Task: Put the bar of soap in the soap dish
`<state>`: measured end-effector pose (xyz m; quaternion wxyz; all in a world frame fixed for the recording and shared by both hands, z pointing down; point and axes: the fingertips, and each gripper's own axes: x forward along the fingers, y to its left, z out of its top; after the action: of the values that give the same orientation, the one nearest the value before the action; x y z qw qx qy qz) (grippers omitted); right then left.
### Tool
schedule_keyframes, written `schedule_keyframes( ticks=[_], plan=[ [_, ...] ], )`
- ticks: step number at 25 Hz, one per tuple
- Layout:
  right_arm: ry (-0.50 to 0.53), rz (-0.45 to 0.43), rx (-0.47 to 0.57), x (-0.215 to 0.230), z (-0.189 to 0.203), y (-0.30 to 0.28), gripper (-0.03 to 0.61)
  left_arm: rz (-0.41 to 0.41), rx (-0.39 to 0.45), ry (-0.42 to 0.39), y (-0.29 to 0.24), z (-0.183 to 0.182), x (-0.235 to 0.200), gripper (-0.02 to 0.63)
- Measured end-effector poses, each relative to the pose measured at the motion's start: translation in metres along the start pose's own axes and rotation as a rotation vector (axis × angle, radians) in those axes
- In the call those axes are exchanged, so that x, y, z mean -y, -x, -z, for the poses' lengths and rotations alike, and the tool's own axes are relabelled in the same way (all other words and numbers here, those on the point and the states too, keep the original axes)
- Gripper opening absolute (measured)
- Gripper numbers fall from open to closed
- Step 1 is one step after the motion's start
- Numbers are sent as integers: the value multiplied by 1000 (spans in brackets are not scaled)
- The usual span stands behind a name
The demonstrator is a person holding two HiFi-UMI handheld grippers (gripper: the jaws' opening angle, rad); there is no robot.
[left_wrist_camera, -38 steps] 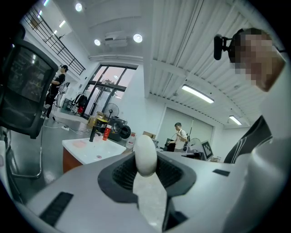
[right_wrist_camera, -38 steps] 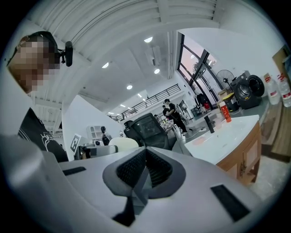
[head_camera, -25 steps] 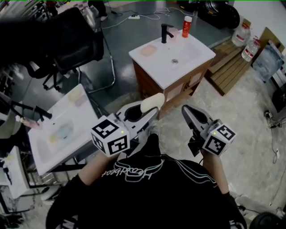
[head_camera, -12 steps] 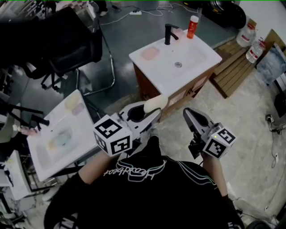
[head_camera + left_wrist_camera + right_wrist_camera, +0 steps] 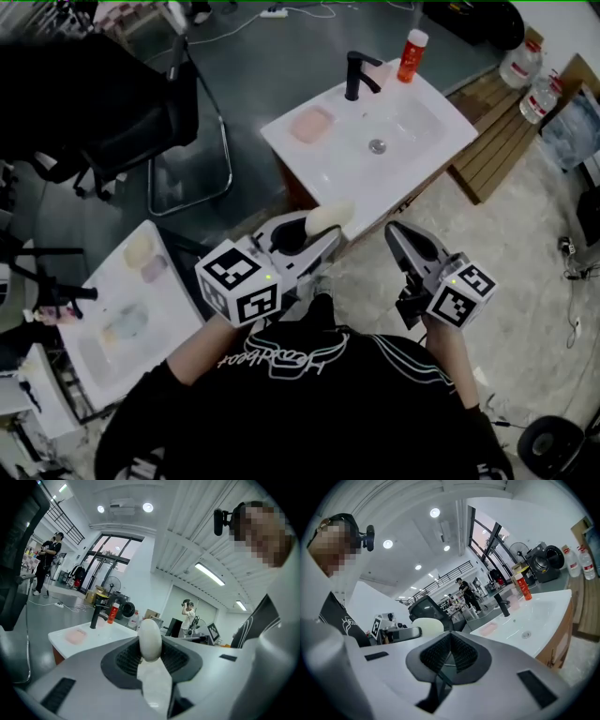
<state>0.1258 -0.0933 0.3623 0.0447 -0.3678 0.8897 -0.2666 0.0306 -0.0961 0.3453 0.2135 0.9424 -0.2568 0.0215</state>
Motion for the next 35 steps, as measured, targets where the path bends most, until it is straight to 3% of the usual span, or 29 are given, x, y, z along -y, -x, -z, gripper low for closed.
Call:
schedule_keyframes(
  ticks=[13,20,35],
  plan=[
    [-38,14,-111,62,-21,-91,26,-36,-23,61,-45,-22,-107,129],
    [-32,2,-118,86,-38,-123,26,-80,-32,41,-62,-36,-150,129],
    [-12,-10,-109,110,-56,-147,26,-152,-46,46,-83,-42,-203,129]
  ],
)
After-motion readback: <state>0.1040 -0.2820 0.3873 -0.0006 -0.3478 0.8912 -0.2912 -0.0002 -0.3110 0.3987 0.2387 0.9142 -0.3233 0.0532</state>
